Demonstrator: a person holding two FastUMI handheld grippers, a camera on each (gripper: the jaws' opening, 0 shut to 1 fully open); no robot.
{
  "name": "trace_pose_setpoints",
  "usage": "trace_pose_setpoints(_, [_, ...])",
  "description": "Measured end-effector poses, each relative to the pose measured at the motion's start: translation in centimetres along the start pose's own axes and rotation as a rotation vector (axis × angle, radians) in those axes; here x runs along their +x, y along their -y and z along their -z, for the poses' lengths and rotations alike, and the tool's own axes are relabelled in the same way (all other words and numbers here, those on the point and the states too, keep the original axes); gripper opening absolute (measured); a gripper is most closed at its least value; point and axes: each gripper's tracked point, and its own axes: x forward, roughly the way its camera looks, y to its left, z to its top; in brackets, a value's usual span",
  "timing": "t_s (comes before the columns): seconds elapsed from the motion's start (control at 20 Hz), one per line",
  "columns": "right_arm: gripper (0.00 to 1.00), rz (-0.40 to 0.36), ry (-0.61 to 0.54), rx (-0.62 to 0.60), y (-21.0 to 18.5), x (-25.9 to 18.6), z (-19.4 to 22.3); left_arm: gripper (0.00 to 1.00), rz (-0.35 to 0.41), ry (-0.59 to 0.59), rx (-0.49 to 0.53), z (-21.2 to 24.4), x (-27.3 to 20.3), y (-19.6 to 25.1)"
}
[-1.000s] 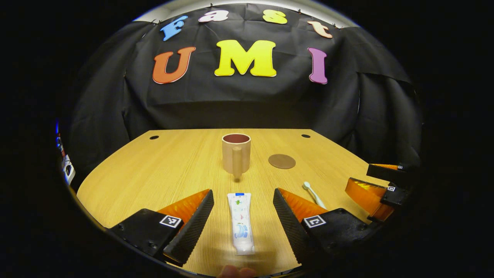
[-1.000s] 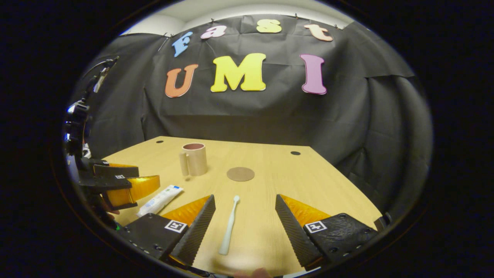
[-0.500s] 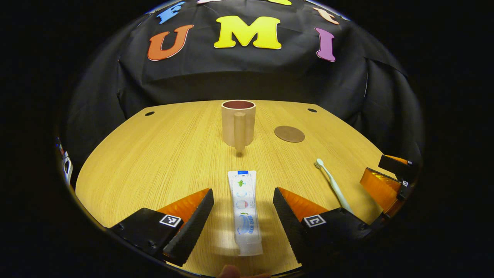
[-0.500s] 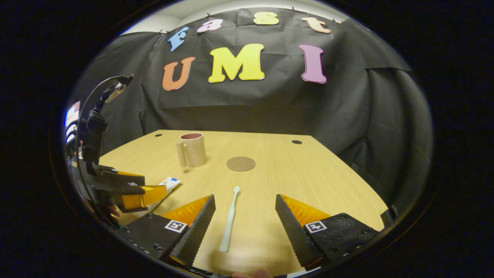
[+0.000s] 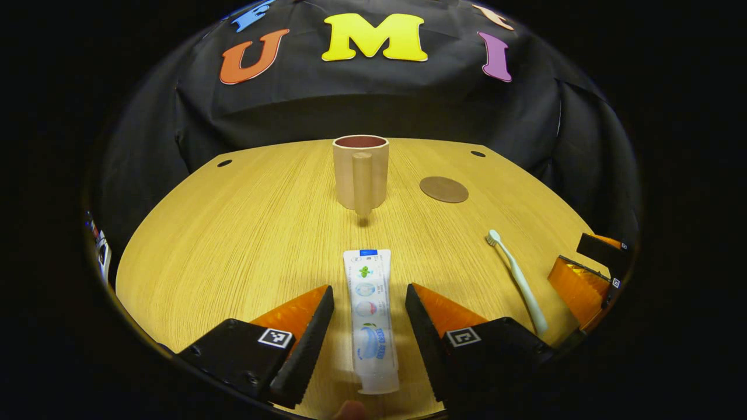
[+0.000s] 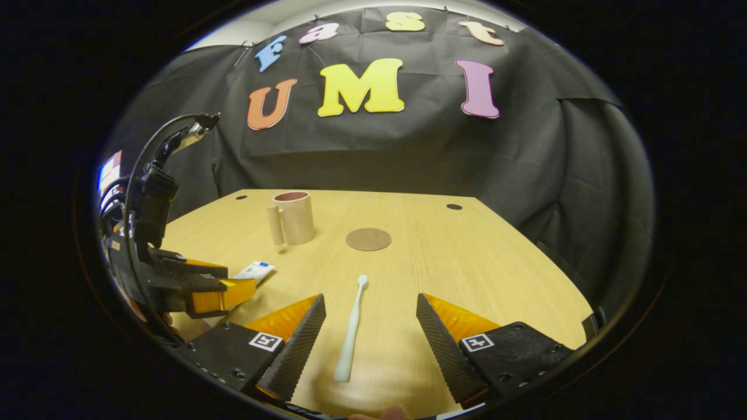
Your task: Put the toothbrush and toothpaste on the desktop into the cup, then pick up the cup and place it on the coaster on the desktop.
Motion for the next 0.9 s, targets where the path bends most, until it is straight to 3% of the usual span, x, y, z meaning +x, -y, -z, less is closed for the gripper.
trace_pose_setpoints(0.05, [0.95,-0.003,-0.005,0.001,-0.1,0.2,0.1,0.77,-0.004,-0.007,0.000,0.1,0.3,0.0])
trace_pose_setpoints(0.1, [0.95,-0.003,-0.009,0.001,-0.1,0.2,0.1,0.81,-0.005,-0.015,-0.002,0.3,0.5,0.0])
trace_pose_setpoints(0.2, [0.95,-0.001,-0.012,-0.001,-0.1,0.4,0.1,0.73,-0.009,-0.025,-0.006,0.4,0.9,0.1])
trace_pose_setpoints(0.45, [0.95,-0.003,-0.033,0.003,-0.4,1.4,0.2,0.67,-0.026,-0.037,-0.015,0.2,1.3,-0.1])
trace_pose_setpoints(0.5, [0.95,-0.005,-0.039,0.003,-0.6,1.7,0.3,0.71,-0.033,-0.039,-0.017,0.2,1.4,-0.2])
trace_pose_setpoints(0.55, [0.95,-0.008,-0.044,0.003,-0.8,1.8,0.3,0.63,-0.039,-0.041,-0.016,0.2,1.5,-0.4])
trace_pose_setpoints(0.75, [0.95,-0.018,-0.058,0.000,-1.4,2.4,0.2,0.56,-0.048,-0.046,-0.012,0.0,1.8,-0.4])
trace_pose_setpoints(0.8, [0.95,-0.019,-0.063,-0.002,-1.6,2.6,0.2,0.59,-0.049,-0.047,-0.013,0.1,1.8,-0.4])
trace_pose_setpoints(0.85, [0.95,-0.021,-0.072,-0.005,-1.7,2.8,0.4,0.52,-0.049,-0.049,-0.015,0.0,1.8,-0.5])
trace_pose_setpoints(0.9, [0.95,-0.021,-0.082,-0.005,-1.8,3.0,0.7,0.51,-0.046,-0.049,-0.013,0.0,1.8,-0.6])
